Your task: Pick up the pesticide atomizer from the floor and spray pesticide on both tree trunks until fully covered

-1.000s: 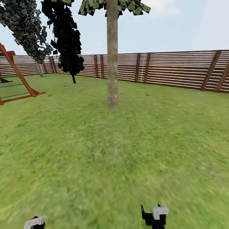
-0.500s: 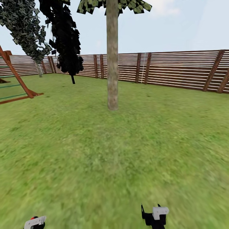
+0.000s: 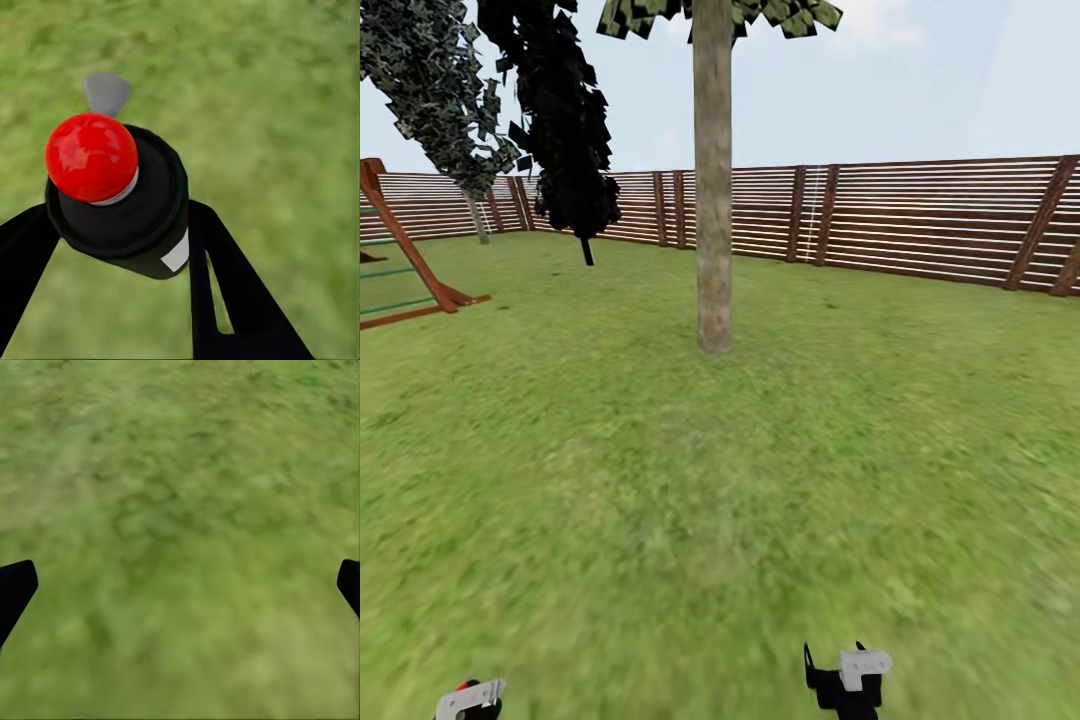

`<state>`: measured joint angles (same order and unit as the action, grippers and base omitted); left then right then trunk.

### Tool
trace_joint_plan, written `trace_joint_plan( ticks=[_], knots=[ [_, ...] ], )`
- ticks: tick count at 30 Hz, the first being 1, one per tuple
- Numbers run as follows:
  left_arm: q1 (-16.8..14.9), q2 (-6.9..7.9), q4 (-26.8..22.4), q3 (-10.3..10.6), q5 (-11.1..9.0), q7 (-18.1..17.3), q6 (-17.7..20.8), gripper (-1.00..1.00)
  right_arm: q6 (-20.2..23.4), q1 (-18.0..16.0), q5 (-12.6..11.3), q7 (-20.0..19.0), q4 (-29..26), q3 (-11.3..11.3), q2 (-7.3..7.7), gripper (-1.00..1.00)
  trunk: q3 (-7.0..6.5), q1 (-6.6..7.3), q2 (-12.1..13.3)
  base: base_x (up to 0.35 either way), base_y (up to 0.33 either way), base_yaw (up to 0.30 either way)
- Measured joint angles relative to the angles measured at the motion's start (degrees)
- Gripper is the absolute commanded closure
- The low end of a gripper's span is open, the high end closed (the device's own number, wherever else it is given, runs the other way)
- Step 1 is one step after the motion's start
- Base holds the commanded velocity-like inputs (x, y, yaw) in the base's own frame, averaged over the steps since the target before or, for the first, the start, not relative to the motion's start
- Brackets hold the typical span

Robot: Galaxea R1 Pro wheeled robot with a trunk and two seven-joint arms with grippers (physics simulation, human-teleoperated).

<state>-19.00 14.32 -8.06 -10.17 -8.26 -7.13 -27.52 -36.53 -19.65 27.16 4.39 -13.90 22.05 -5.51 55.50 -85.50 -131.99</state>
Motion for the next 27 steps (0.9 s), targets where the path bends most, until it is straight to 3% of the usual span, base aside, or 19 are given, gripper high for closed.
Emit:
trace_joint_plan(
  ticks=[27],
  knots=[
    [-0.03, 0.00, 0.00, 0.00, 0.00, 0.00, -0.02, 1.00, 0.00, 0.01, 0.00, 0.00, -0.01, 0.00, 0.00, -1.00, 0.00, 0.00, 0.00, 0.340, 0.000, 0.000]
  ],
)
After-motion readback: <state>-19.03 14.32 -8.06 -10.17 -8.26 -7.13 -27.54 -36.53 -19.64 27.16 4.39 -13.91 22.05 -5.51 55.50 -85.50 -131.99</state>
